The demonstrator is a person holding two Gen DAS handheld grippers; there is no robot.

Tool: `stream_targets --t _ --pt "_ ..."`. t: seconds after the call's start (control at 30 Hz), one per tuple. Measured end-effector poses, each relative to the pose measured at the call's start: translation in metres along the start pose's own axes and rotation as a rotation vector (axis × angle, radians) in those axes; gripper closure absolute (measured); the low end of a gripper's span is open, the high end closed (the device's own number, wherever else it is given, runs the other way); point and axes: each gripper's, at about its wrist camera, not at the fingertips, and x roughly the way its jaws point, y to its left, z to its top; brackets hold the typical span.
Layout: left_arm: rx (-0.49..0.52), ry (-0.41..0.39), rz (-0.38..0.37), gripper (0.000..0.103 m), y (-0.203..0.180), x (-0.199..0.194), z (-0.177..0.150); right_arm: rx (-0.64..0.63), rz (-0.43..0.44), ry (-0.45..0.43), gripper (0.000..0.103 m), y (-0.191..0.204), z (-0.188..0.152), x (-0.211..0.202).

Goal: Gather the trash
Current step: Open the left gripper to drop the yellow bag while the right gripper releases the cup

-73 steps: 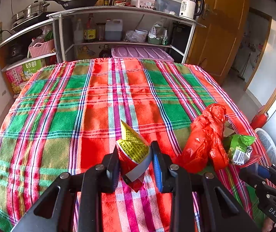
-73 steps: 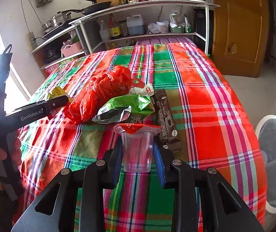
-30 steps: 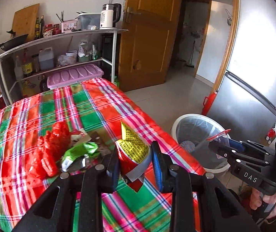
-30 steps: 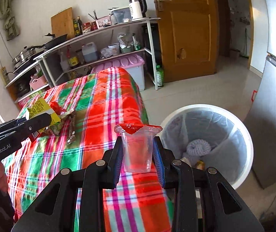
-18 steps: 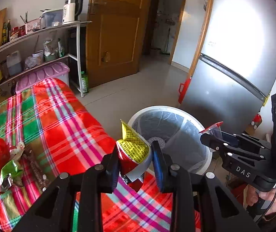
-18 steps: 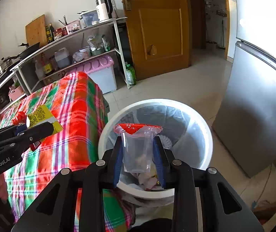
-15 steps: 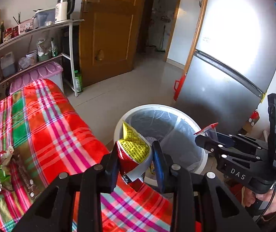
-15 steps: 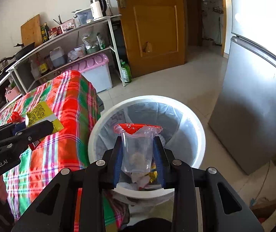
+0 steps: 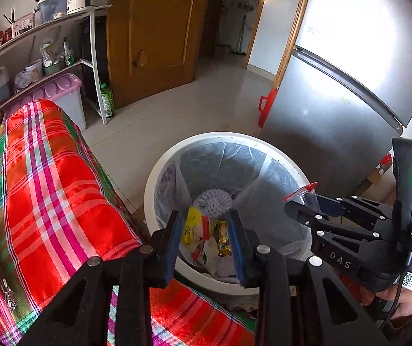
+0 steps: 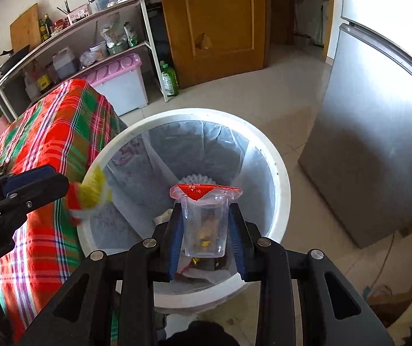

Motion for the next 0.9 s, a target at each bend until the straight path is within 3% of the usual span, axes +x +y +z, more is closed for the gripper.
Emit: stream_targets --t 0.07,0.13,0.23,0.5,0.9 --pt "-0.005 0.002 0.005 0.058 0.0 0.001 0.0 0.004 0.003 0.009 0.071 -0.002 -0.001 0.003" --pt "-0.005 -0.003 0.01 0.056 -0.001 0.001 0.0 0.002 0.01 0.015 0.069 -0.001 -0.001 0.005" --pt "-0.01 -0.007 0.007 0.056 0.001 -0.002 0.0 0.001 0.003 0.016 0.051 0.001 -0.001 0.006" --pt "-0.016 -0.046 0.02 0.047 0.008 -0.02 -0.003 0.01 -0.004 -0.016 0.05 0.005 -0.002 -0.006" --pt "-0.068 -0.098 0.047 0.046 0.034 -0.051 -0.012 -0.013 0.022 -0.072 0.05 0.031 0.0 -0.029"
